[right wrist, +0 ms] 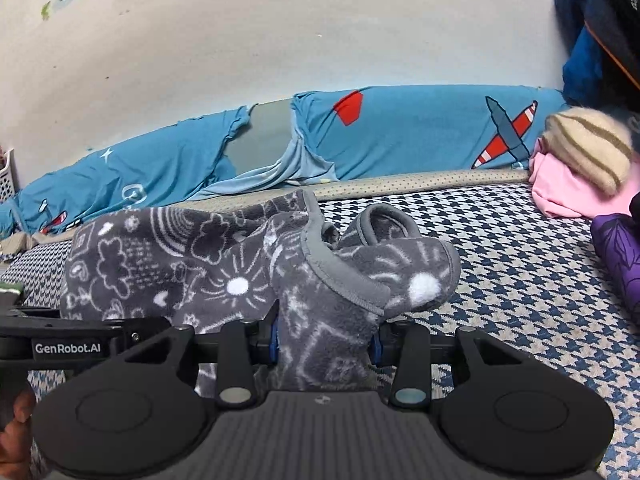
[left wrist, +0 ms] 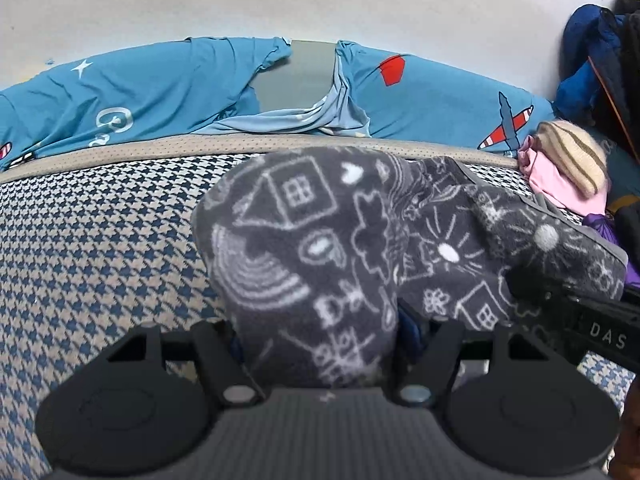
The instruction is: Fold clothes
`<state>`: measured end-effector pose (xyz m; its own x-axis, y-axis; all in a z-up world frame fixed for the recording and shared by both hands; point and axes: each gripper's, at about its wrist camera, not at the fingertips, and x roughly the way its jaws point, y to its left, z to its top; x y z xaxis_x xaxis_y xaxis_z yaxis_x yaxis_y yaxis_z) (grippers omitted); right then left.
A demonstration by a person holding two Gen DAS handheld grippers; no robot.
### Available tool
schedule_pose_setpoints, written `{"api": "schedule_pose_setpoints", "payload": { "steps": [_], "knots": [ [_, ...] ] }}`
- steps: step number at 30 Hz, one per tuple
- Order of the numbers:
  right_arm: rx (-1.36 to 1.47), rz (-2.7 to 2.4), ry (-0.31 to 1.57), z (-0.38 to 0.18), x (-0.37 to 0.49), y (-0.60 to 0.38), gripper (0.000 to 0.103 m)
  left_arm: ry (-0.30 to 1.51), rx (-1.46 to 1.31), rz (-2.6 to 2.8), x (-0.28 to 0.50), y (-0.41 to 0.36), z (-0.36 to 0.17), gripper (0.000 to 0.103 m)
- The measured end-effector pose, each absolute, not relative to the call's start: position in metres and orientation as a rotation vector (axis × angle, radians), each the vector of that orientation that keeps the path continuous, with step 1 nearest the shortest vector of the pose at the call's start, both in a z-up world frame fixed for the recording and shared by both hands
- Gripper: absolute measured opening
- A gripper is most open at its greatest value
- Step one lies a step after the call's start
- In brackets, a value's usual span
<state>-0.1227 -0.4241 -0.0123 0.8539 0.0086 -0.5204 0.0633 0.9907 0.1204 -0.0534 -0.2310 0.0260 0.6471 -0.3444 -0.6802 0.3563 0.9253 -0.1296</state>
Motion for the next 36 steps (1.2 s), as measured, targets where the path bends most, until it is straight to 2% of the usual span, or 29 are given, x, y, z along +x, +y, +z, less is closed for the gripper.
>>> {"api": "schedule_pose_setpoints", "payload": {
  "steps": [17, 36],
  "knots": [
    [0.193, -0.12, 0.498, -0.002, -0.165, -0.467, 0.039, 0.742, 0.094, -0.461, -0.077, -0.294, 0.044, 0.066],
    [0.392, -0.451, 0.318, 0.032, -0.238, -0.58, 0.039, 0.623, 0.265, -0.696, -0.11, -0.451, 0.078, 0.066]
  ]
}}
